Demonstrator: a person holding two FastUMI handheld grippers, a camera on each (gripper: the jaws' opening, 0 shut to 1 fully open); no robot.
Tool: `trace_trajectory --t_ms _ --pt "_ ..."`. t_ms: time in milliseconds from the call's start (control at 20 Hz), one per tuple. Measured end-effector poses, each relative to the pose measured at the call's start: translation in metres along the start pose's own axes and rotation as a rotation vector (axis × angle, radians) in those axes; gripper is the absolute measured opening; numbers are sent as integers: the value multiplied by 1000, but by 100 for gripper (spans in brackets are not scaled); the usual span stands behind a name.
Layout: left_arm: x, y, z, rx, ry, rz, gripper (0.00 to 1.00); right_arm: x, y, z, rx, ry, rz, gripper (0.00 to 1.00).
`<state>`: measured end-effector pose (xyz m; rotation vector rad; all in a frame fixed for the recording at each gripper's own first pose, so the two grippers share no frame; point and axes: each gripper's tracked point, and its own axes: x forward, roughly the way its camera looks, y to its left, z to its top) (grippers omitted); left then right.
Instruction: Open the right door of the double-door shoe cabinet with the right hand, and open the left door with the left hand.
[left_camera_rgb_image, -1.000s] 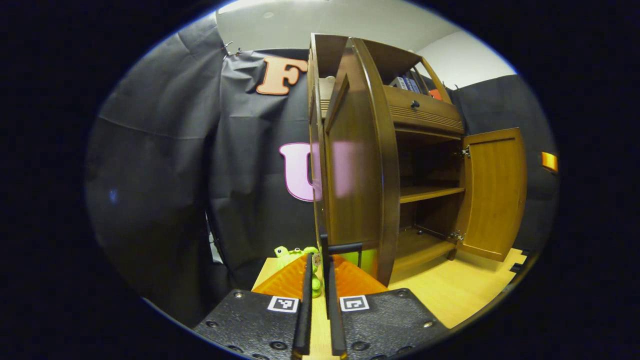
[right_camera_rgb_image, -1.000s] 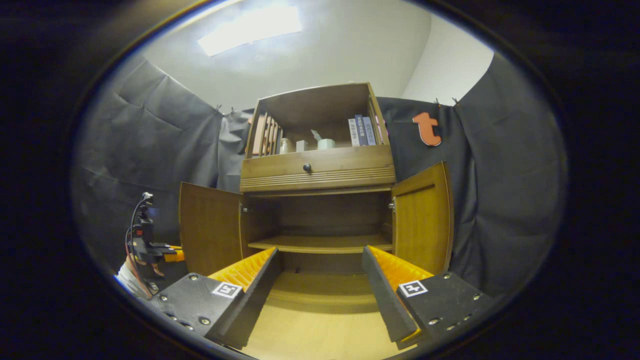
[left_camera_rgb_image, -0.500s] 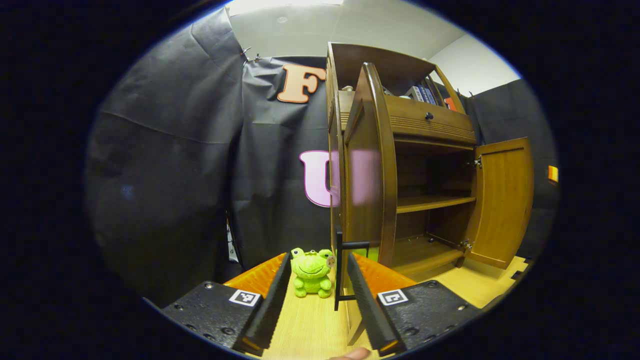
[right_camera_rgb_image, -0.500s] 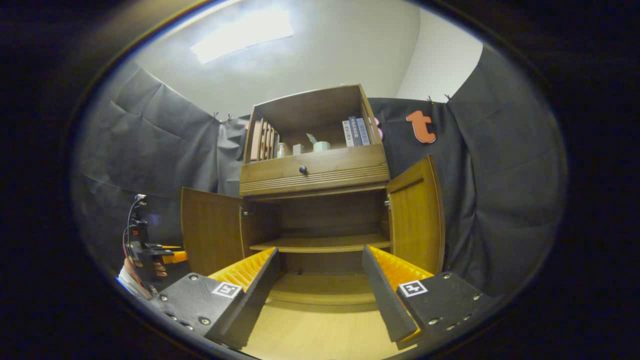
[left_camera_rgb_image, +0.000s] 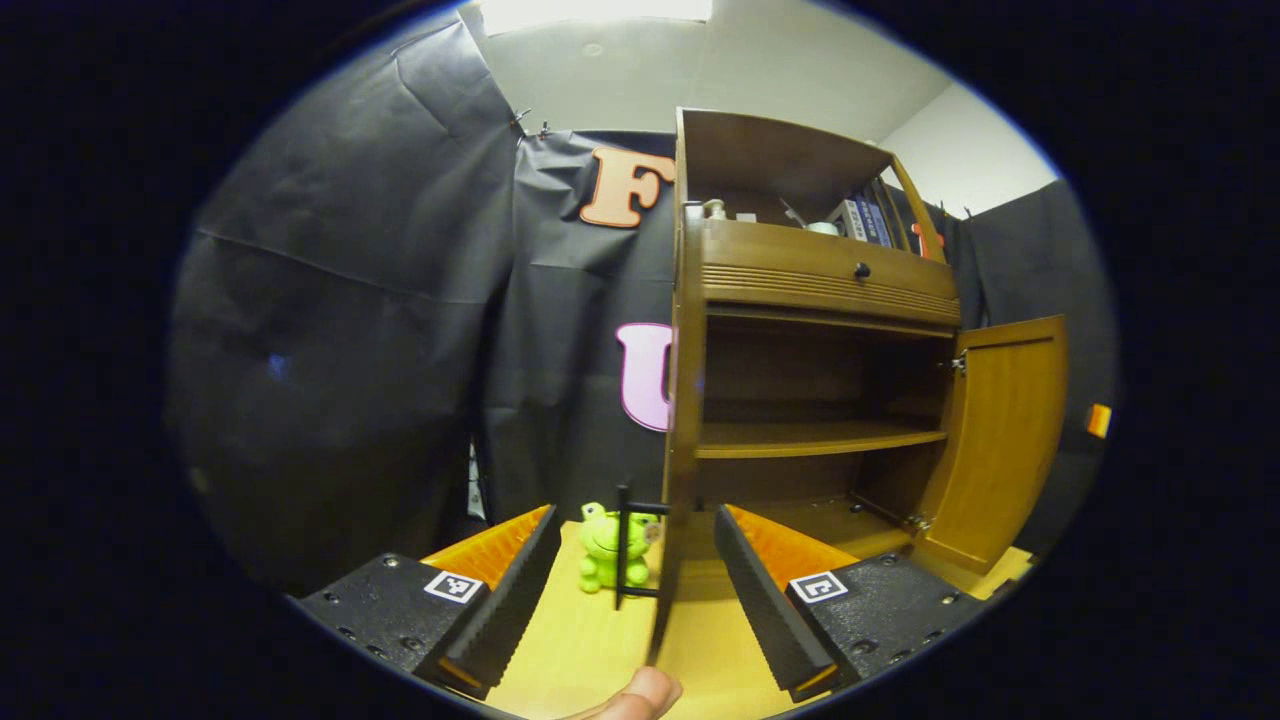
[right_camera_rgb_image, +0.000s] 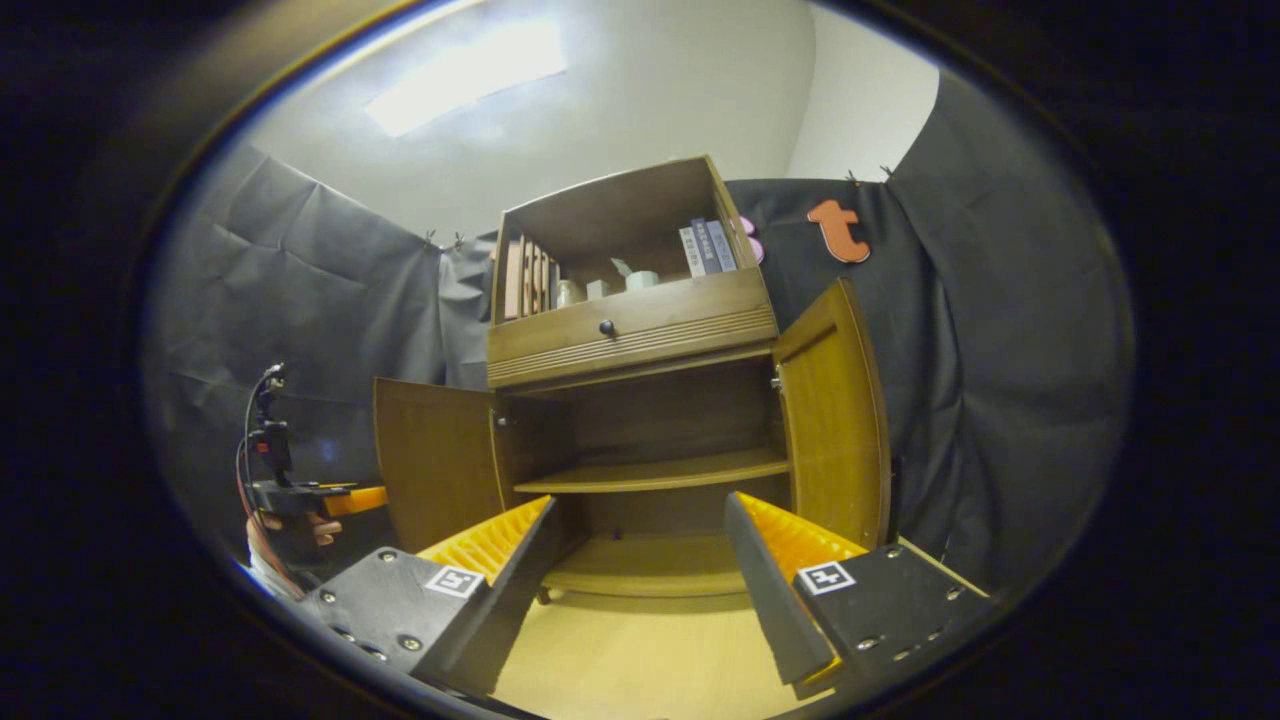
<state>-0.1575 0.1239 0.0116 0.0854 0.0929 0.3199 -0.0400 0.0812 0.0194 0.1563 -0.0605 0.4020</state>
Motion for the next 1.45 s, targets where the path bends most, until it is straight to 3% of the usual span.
trace_trajectory --t_ms 250,600,650,900,1200,1450 --pt "4 -60 3 10 -9 -11 93 -11 -12 -5 -27 19 -12 98" --pt "23 -166 -21 67 18 -133 92 -13 -47 -15 -13 41 -59 98" --pt "25 -178 -23 74 20 -140 96 -14 -54 -17 -9 42 -68 98" --pt "44 -225 -40 91 30 -144 94 -10 -78 -28 -23 59 -111 98" --pt "63 -248 -32 127 -30 -92 98 3 -75 -39 -93 67 -96 100" --pt "65 -267 -31 85 -46 -142 99 26 -61 -60 -131 80 -42 100"
